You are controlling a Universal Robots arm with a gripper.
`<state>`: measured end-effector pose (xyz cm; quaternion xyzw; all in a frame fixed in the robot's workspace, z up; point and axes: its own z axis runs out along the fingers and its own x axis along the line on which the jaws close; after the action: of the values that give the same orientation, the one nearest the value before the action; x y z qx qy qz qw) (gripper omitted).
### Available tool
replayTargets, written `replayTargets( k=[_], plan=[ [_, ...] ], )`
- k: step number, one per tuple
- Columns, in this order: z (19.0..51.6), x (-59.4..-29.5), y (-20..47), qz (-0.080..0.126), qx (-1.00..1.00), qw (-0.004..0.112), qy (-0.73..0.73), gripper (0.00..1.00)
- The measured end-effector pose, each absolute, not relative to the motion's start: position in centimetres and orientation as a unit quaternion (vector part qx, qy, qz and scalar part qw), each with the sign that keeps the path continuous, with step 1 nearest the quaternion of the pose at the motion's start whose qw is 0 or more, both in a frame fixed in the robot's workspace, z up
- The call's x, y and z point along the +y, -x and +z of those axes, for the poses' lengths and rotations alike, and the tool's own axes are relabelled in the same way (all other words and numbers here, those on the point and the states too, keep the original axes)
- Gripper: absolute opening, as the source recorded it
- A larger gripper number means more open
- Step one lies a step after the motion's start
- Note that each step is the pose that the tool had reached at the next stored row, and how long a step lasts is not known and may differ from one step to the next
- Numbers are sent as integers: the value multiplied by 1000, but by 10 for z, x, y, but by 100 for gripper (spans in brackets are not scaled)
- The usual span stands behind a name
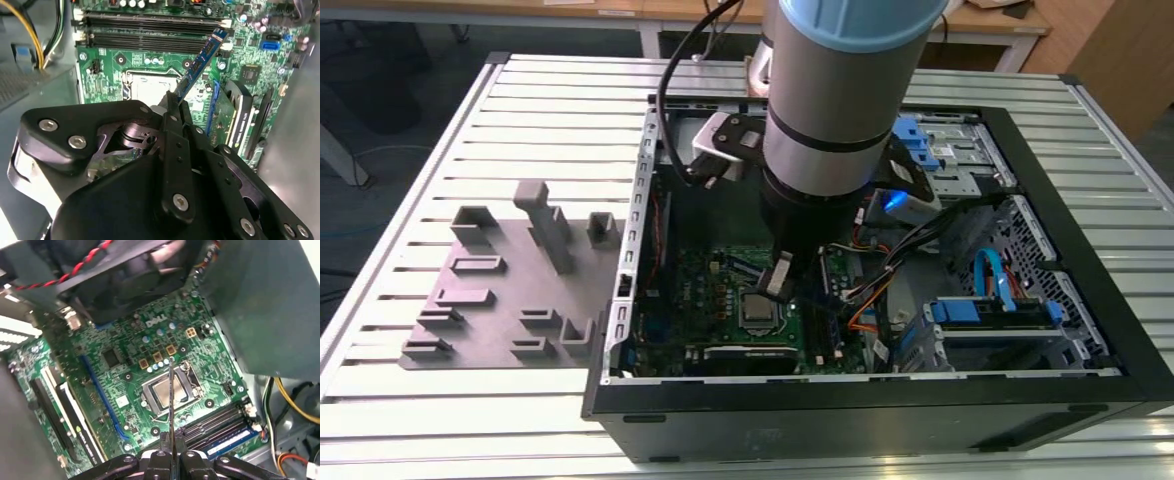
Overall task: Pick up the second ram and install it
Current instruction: 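Insert the second ram into the second slot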
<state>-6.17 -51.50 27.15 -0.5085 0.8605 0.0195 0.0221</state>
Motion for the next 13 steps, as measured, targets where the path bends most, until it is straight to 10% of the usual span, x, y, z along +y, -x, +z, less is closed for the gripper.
replayTargets(
  k=[13],
  plan=[
    [268, -515, 62, 17, 915, 24, 403, 11]
  ],
)
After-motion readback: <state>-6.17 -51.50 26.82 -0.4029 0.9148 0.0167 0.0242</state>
